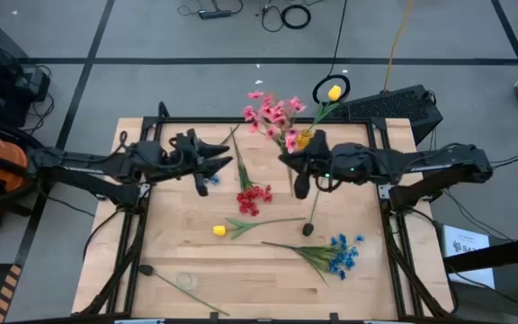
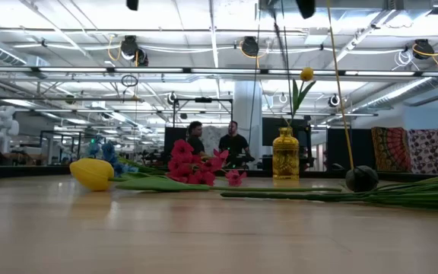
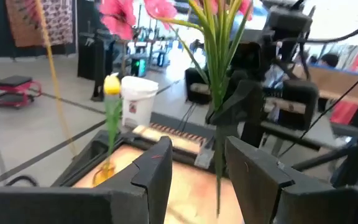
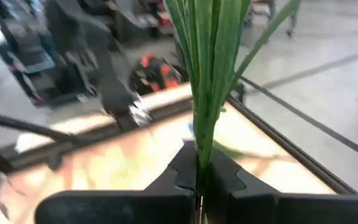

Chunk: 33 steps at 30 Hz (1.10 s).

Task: Sort flowers into vase by color
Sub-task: Put the pink flowers into the yellow vase

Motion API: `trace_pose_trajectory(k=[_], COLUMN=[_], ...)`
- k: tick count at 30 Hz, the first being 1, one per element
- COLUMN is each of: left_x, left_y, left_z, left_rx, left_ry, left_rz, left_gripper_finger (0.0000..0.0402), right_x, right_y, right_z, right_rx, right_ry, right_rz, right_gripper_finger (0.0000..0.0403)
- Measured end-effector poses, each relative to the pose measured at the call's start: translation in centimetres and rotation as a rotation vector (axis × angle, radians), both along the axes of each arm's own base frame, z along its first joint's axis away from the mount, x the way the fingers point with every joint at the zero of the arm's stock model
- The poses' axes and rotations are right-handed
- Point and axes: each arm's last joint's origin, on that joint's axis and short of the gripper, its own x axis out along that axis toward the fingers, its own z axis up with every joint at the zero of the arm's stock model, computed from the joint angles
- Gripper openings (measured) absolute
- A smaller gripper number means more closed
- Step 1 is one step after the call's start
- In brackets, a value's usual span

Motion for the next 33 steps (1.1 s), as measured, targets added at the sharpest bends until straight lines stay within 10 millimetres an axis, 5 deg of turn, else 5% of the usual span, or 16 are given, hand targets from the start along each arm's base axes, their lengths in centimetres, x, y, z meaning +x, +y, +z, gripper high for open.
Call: trace_pose_trajectory(k=[9, 18, 26, 33], left_x=[-2.6, -5.2, -6.1, -6.0], left_y=[0.2, 0.3, 0.3, 0.3], left_z=[-0.8, -4.1, -5.5, -5.6], left_rx=[-0.028, -0.101, -0.129, -0.128], left_ry=[0.128, 0.058, 0.027, 0.035], left_rz=[0.015, 0.015, 0.002, 0.003], left_gripper_finger=[0.0155, 0.0155, 0.0155, 0.0155], right_x=[-5.3, -9.4, -9.0, -7.9], right_y=[0.4, -0.1, -1.9, -5.1], right_z=[-0.6, -5.6, -8.6, -8.5], right_rx=[0.022, 0.134, -0.169, -0.273], right_ry=[0.084, -0.113, -0.215, -0.257], right_rz=[-0.161, -0.207, -0.348, -0.479], right_gripper_finger=[0.0001, 0.0001, 0.0000, 0.0000])
